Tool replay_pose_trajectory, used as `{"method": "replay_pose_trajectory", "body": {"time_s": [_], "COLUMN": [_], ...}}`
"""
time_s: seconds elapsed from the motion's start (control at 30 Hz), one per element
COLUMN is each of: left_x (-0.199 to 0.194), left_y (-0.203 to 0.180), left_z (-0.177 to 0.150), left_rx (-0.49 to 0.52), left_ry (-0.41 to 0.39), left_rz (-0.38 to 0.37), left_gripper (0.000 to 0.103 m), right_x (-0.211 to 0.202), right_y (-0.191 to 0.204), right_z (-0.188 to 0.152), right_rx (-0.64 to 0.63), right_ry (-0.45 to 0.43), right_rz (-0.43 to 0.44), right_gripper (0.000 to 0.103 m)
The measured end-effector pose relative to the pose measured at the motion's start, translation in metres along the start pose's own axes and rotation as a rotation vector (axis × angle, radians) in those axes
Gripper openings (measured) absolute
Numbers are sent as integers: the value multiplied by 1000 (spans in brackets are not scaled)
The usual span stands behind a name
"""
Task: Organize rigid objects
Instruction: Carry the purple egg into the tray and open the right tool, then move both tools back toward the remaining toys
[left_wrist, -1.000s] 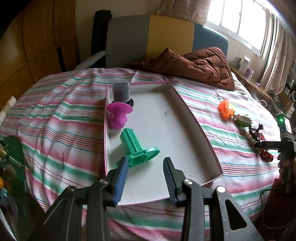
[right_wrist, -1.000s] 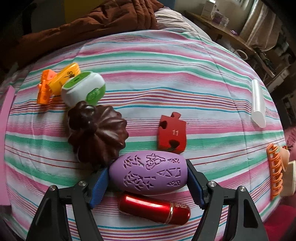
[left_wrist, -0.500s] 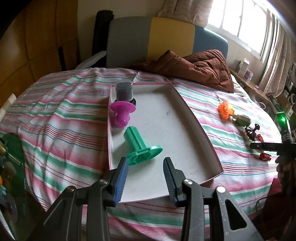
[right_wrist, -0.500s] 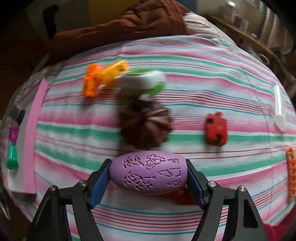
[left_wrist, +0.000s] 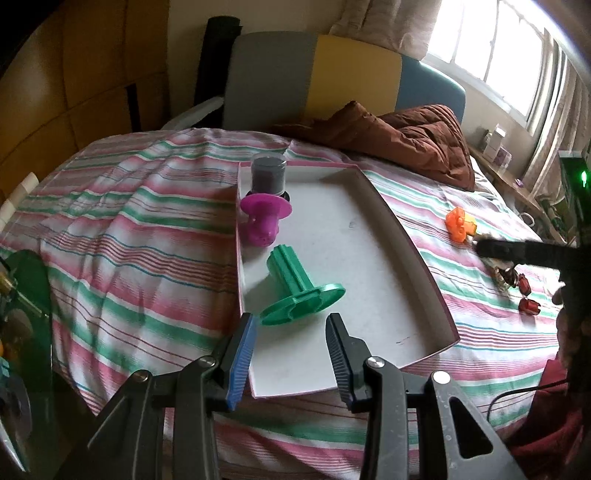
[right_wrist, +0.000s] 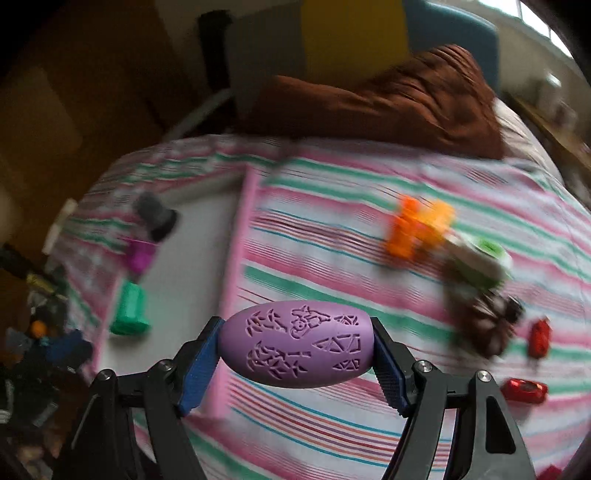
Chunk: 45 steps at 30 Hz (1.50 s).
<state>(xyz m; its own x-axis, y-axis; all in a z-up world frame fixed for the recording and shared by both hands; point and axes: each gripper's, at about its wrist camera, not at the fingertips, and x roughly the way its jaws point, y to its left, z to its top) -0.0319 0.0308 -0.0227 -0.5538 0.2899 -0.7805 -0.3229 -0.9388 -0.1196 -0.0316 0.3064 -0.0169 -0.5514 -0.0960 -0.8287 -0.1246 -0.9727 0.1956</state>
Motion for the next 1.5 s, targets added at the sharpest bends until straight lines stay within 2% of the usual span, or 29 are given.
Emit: {"method": "replay_pose_trajectory", "body": {"time_s": [0.3, 0.47, 0.63, 0.87, 1.2, 1.5], "left_x": [1, 0, 1, 2, -2, -7], "left_y": [19, 33, 46, 51, 50, 47], "left_z": [-4, -5, -8, -12, -12, -11], "left_rx": [-49, -80, -107, -115, -109, -92], "left_ry": [2, 3, 10, 19, 4, -5], "left_rz": [7, 12, 23, 27, 32, 41], "left_gripper": [39, 39, 39, 39, 39, 39], "right_x": [33, 67, 99, 133, 124, 88], "right_y": [88, 113, 135, 150, 159, 149], "right_z": [21, 31, 40, 42, 30, 30], "right_rx": [-128, -100, -74, -24, -84, -74], "right_ry": [37, 77, 115, 176, 156, 59], "right_rz": [63, 78, 21, 15, 52, 57], "right_gripper": [76, 76, 76, 76, 77, 82]}}
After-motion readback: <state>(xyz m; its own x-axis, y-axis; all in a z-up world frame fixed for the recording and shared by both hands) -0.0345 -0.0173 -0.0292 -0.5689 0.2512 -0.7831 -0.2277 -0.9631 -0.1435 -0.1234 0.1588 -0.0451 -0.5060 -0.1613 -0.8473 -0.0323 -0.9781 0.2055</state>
